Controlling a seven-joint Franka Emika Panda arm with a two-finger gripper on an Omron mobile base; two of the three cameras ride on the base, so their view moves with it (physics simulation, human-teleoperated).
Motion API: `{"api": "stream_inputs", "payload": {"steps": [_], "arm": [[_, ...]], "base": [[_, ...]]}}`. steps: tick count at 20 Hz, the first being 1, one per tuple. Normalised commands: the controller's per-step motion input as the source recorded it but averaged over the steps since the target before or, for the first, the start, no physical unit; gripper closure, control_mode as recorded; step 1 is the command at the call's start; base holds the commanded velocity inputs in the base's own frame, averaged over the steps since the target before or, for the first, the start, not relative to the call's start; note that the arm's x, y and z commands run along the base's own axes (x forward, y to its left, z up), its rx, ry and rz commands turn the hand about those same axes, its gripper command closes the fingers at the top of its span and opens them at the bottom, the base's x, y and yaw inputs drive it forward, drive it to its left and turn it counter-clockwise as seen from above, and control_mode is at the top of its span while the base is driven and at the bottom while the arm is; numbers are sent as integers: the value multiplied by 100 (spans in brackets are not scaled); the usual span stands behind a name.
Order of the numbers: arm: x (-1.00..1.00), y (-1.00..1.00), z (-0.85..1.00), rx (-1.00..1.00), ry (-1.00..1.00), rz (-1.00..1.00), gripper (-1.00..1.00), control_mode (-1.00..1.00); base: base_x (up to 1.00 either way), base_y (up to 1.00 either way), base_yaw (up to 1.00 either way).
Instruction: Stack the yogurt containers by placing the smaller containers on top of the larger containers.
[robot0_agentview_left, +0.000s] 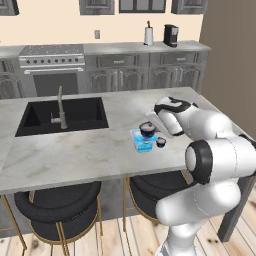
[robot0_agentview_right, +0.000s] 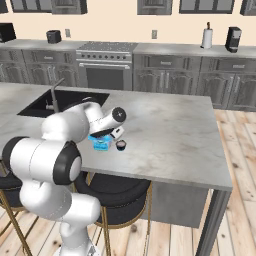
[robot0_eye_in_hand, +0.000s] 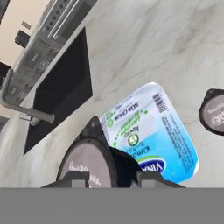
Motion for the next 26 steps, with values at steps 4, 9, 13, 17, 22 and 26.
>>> {"api": "stream_inputs", "payload": {"steps": [4, 9, 13, 17, 22, 26], "arm": [[8, 0, -6, 0, 0, 0, 100, -100], [8, 0, -5, 0, 0, 0, 100, -100], [9, 0, -9, 0, 0, 0, 100, -100], [10, 1, -15, 0, 0, 0, 100, -100], [8, 0, -16, 0, 0, 0, 100, -100], [9, 0, -15, 0, 0, 0, 100, -100]], "base": [[0, 0, 0], [0, 0, 0], [0, 0, 0], [0, 0, 0], [0, 0, 0], [0, 0, 0]]}}
